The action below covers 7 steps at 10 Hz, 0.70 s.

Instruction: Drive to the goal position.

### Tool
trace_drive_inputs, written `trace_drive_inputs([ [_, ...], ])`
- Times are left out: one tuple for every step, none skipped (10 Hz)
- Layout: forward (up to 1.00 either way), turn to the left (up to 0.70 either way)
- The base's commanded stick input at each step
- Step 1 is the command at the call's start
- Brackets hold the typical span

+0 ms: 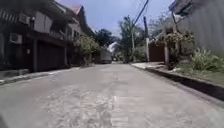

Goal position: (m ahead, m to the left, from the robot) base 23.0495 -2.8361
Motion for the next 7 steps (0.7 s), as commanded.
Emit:
trace_drive_inputs([
  [1.00,0.01],
  [1.00,0.01],
  [1.00,0.01],
  [1.00,0.01],
  [1.00,0.01],
  [1.00,0.01],
  [1.00,0.01],
])
